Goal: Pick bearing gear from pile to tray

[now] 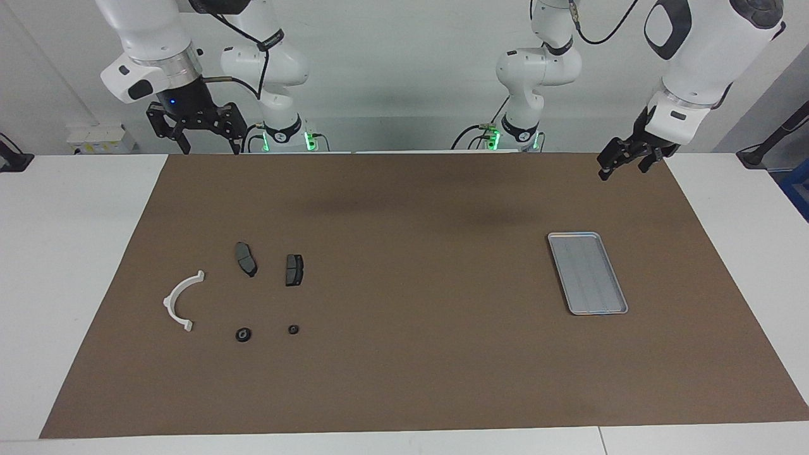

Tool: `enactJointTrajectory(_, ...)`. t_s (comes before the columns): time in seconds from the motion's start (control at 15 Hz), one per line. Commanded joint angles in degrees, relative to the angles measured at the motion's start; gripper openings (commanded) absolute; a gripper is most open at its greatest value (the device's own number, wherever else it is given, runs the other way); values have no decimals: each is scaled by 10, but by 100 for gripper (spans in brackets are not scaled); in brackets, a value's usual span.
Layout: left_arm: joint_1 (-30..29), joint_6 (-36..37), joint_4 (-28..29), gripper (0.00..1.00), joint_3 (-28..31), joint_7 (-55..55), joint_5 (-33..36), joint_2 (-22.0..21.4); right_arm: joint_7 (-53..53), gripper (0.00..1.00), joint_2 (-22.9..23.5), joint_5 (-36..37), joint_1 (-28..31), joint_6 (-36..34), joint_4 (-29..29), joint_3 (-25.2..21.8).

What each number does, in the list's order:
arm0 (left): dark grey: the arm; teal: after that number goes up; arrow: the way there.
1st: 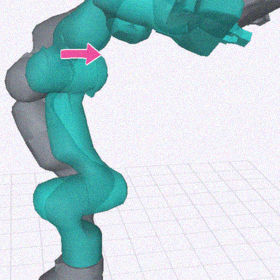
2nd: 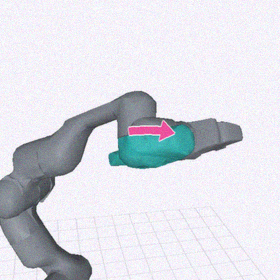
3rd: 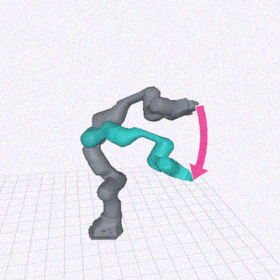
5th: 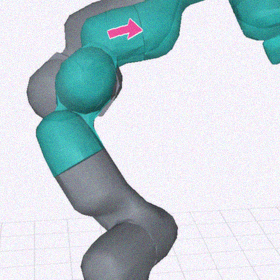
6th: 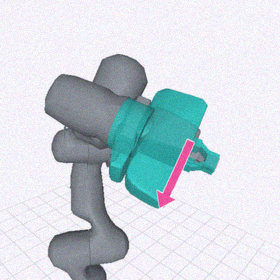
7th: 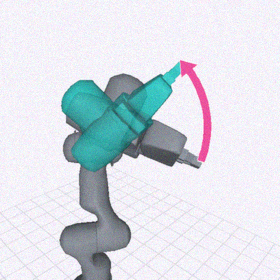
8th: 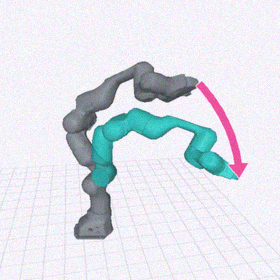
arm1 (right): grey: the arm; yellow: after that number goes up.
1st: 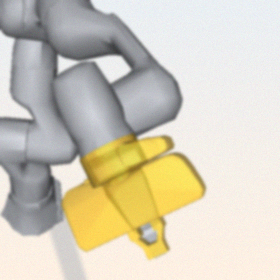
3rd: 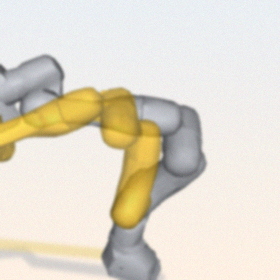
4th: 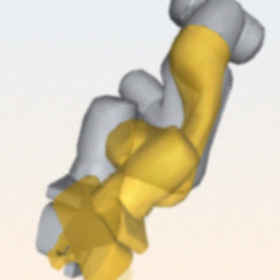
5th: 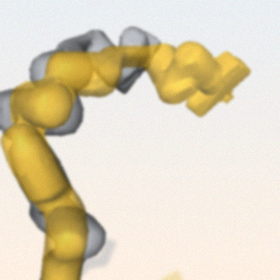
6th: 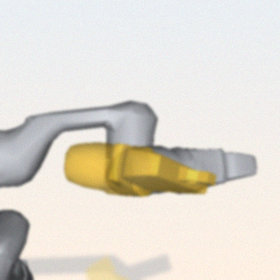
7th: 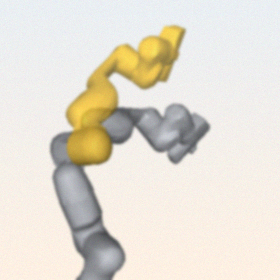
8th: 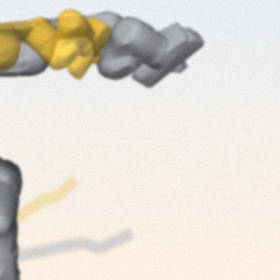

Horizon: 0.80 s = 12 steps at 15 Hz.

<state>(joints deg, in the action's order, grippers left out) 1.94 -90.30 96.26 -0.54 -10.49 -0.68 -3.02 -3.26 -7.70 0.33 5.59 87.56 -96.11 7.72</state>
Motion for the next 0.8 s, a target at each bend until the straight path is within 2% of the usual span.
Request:
enactJointTrajectory(0.0,-2,3,9,100,0,1,-6,-12,17,100,-7,-16,7,6,-4,3)
enactJointTrajectory(0.74,-2,4,9,100,0,1,-6,-12,19,100,-7,-16,8,19,-5,3)
